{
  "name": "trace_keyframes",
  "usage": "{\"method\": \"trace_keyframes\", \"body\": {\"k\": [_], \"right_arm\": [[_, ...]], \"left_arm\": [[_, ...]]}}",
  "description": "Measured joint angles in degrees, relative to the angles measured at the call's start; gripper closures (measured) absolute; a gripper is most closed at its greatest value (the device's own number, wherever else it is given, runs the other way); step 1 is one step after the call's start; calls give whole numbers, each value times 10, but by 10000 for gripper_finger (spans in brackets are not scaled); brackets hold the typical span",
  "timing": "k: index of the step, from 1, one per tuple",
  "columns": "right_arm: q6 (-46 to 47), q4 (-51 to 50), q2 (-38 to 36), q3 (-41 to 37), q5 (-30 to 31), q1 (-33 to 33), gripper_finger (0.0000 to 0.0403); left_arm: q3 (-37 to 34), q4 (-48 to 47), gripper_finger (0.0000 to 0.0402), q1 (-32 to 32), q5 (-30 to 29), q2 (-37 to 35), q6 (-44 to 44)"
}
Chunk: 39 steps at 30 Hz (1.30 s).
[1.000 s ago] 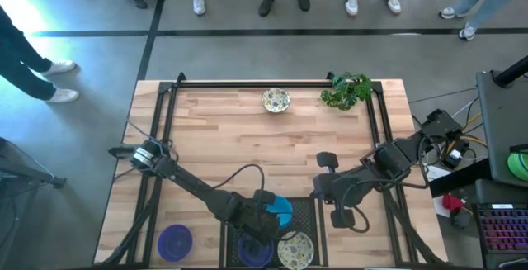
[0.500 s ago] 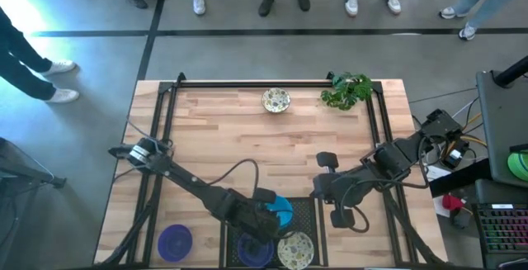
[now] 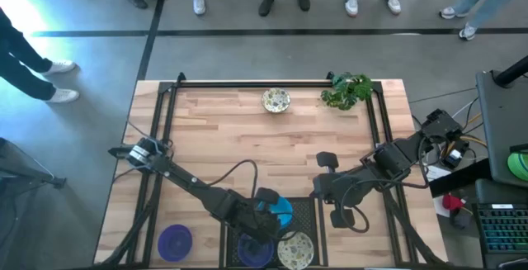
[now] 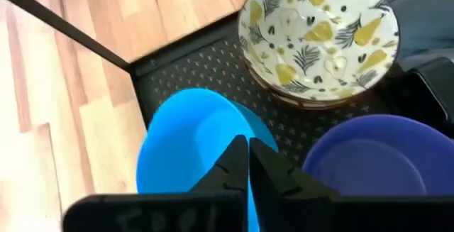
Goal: Pick & Place Mini bowls
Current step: Stack the blue bowl on top of the blue bowls on the shelf, then stack the violet bowl on top of the violet bowls on the shelf
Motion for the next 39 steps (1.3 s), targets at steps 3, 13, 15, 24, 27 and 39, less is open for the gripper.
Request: {"method": "trace_keyframes", "body": {"k": [3, 13, 15, 24, 27, 39], "right_arm": [[0, 0, 0, 0, 0, 0, 394], [0, 0, 0, 0, 0, 0, 394], [0, 0, 0, 0, 0, 0, 394], [0, 1, 0, 0, 0, 0, 394], [2, 1, 0, 0, 0, 0, 394], [0, 1, 0, 0, 0, 0, 394]], "left_arm": [[-1, 7, 400, 0, 1, 0, 6], [-46, 55, 401, 0, 12, 0, -3], [-50, 56, 401, 0, 12, 0, -8], [-56, 59, 401, 0, 22, 0, -12], [-56, 59, 401, 0, 22, 0, -17], [-30, -8, 401, -4, -22, -30, -51]]}}
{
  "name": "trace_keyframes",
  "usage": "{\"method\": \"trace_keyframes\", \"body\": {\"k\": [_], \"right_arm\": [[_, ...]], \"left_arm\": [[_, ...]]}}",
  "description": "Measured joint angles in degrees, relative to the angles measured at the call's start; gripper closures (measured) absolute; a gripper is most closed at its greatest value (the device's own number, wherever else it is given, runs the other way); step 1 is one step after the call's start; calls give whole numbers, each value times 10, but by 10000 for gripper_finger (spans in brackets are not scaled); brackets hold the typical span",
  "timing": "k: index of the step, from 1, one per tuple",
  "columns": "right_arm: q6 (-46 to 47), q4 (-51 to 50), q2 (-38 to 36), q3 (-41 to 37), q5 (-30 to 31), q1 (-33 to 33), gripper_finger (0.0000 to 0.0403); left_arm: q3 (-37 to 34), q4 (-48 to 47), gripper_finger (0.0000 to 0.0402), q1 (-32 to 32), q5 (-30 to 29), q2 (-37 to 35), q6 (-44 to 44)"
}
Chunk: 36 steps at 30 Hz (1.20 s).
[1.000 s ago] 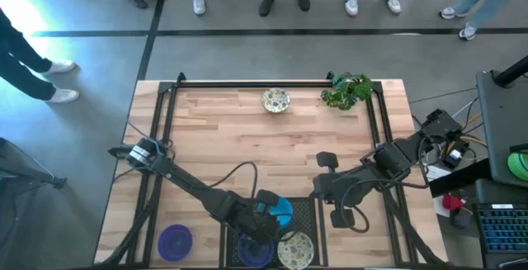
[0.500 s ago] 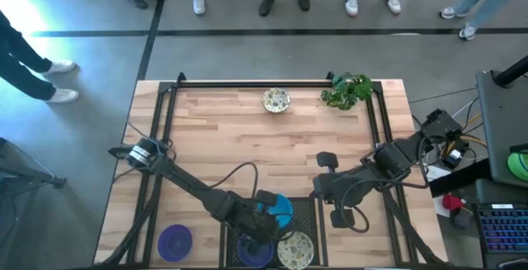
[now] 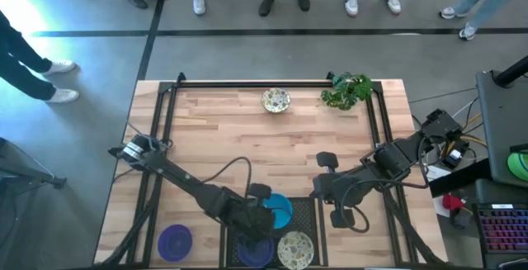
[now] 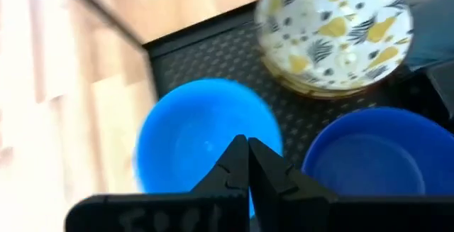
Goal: Pick & Place Mini bowls
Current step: Stack the violet bowl on top of the violet bowls on the shelf
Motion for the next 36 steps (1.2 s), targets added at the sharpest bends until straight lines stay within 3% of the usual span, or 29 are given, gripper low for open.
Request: {"method": "trace_keyframes", "body": {"k": [10, 24, 36], "right_arm": [[-14, 0, 0, 0, 2, 0, 394], [-15, 4, 0, 0, 55, 0, 394], [-25, 50, 0, 0, 76, -1, 394]], "left_arm": [[-5, -102, 401, -8, -69, -104, -78], [-51, -264, 402, -27, -72, -217, -123], [-197, -271, 402, -85, -65, -336, -185]]}}
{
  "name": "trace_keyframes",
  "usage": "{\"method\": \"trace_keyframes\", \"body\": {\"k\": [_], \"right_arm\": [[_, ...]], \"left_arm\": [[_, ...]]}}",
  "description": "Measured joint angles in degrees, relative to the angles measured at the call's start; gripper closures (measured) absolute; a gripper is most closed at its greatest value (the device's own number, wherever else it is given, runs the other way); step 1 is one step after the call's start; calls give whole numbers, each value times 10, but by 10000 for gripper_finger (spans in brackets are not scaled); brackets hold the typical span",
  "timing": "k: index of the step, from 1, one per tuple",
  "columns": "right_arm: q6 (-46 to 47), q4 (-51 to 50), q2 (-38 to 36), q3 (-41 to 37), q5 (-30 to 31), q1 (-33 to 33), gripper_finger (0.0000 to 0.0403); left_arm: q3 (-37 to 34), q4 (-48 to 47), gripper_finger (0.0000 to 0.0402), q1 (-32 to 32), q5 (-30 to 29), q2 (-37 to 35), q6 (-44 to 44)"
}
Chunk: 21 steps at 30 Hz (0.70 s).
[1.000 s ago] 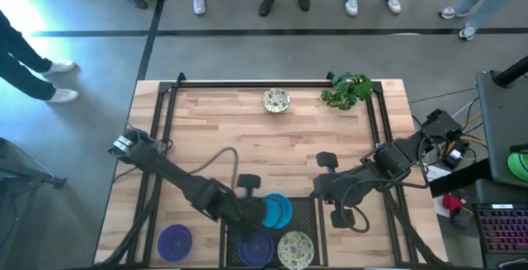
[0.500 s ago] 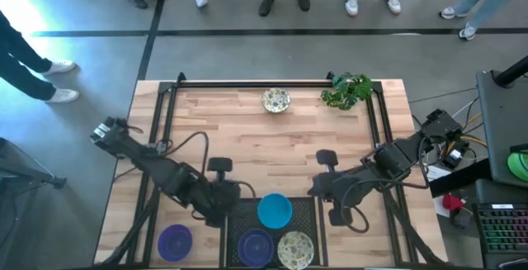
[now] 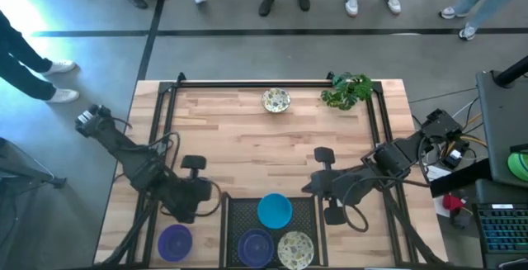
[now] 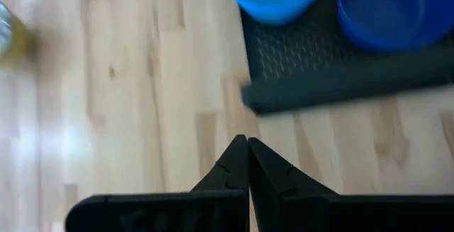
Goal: Pick & Place Mini bowls
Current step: Stack the violet bowl on top of the violet bowls on the shelf
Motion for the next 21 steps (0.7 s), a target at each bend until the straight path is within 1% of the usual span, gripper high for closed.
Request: {"method": "trace_keyframes", "body": {"k": [5, 9, 15, 21], "right_arm": [[-4, 22, 0, 0, 0, 0, 394], [-25, 42, 0, 0, 0, 0, 394], [-26, 53, 1, 0, -1, 0, 394], [-25, 64, 1, 0, -1, 0, 394]], "left_arm": [[-57, 0, 402, -39, 36, -40, -39], [-96, 1, 402, -78, 48, -63, -60], [-150, 3, 402, -131, 87, -72, -79], [-199, 71, 401, -161, 129, -72, -84]]}}
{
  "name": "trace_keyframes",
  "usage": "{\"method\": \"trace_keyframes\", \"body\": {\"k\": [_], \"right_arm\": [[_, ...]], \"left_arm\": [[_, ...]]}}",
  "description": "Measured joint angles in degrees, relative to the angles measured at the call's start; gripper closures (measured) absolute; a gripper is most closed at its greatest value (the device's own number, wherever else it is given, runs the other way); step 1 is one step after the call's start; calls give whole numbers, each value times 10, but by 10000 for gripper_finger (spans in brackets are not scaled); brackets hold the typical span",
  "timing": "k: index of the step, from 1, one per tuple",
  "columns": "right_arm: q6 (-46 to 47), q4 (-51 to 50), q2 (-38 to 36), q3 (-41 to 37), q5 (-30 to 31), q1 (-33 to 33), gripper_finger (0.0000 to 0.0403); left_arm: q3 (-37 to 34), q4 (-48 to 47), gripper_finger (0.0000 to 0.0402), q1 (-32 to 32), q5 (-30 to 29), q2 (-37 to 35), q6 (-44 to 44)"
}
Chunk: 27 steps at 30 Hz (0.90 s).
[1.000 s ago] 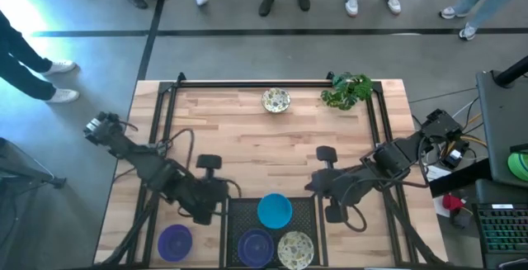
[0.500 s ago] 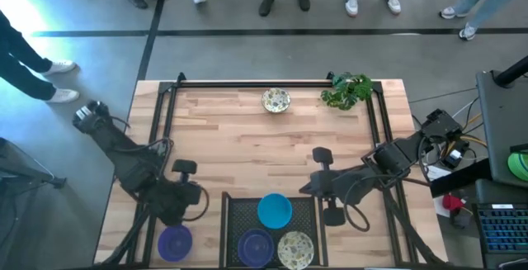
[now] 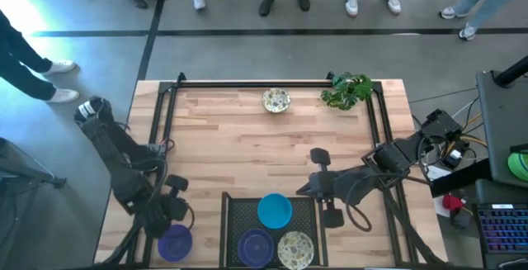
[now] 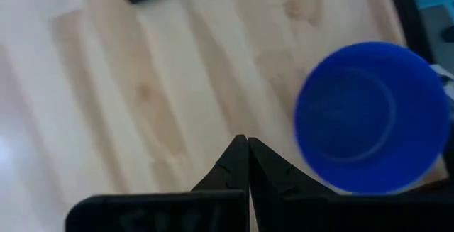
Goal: Pick & Place Mini bowls
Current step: Stack the violet bowl on top of the violet bowls on the shelf
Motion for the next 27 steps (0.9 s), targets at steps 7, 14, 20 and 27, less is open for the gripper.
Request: {"method": "trace_keyframes", "body": {"k": [7, 14, 20, 27], "right_arm": [[-2, 21, 0, 0, 0, 0, 394], [-2, 21, 0, 0, 0, 0, 394], [11, 24, 0, 0, 0, 0, 394], [26, 34, 0, 0, 1, 0, 394]], "left_arm": [[-40, 58, 401, -8, 33, 0, -24], [-74, 84, 401, -9, 78, 1, -8], [-97, 92, 394, -9, 100, 8, 10], [-99, 102, 342, -8, 100, 8, 41]]}}
